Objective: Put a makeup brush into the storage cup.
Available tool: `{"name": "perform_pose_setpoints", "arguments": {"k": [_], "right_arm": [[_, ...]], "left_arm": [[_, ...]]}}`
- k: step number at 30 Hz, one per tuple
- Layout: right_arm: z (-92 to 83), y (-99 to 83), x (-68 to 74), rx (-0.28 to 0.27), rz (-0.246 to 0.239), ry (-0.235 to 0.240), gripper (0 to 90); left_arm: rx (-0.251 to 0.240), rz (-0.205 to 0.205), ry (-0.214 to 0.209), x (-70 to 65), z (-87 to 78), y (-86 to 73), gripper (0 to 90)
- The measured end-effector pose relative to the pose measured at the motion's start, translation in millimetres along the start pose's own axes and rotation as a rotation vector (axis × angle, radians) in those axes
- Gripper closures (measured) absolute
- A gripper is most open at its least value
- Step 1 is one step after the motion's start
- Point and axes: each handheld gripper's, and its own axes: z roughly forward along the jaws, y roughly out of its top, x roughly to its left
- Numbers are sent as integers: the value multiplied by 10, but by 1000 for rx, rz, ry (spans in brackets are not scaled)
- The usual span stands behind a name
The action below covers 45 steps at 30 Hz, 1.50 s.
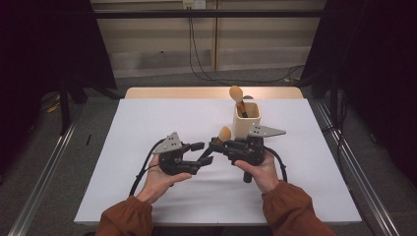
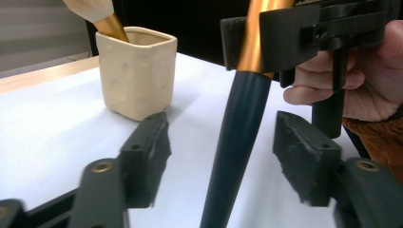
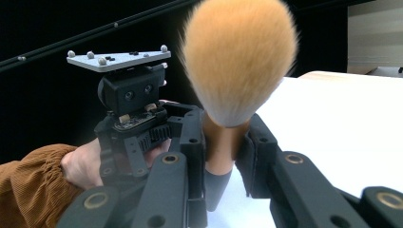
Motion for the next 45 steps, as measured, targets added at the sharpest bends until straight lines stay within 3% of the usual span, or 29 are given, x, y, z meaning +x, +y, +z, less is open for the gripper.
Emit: {"name": "perform_pose_setpoints", "arguments": {"k": [6,12,14,18,22,25,32,35,37,40,45], "right_arm": [[-20,5,-20,15,-10,-13,740],[-52,15,-36,26,-13,-25,740],[-65,21,-39,30,-15,-33,740],[-100,24,-48,30,-16,-49,740],[-149,39,-48,25,-14,-60,740],[-178,60,-47,23,-20,-75,740],[-241,79,-73,44,-36,-107,743],[-276,86,-81,52,-49,-128,743],[-305,102,-95,56,-58,-141,743],[-354,125,-123,60,-71,-160,743],[-396,147,-142,69,-81,-174,743]], "left_arm": [[37,7,46,8,-31,-15,189],[58,22,76,-6,-108,-18,128],[66,17,88,-2,-144,-23,100],[82,-10,150,15,-243,-37,41],[93,-15,194,47,-375,-42,26],[68,-27,241,57,-479,-41,26],[40,-26,260,60,-681,-135,17],[-2,-29,245,49,-769,-174,23],[24,-19,271,47,-814,-186,24],[2,-34,282,56,-892,-216,23],[9,-26,324,52,-1037,-297,21]]}}
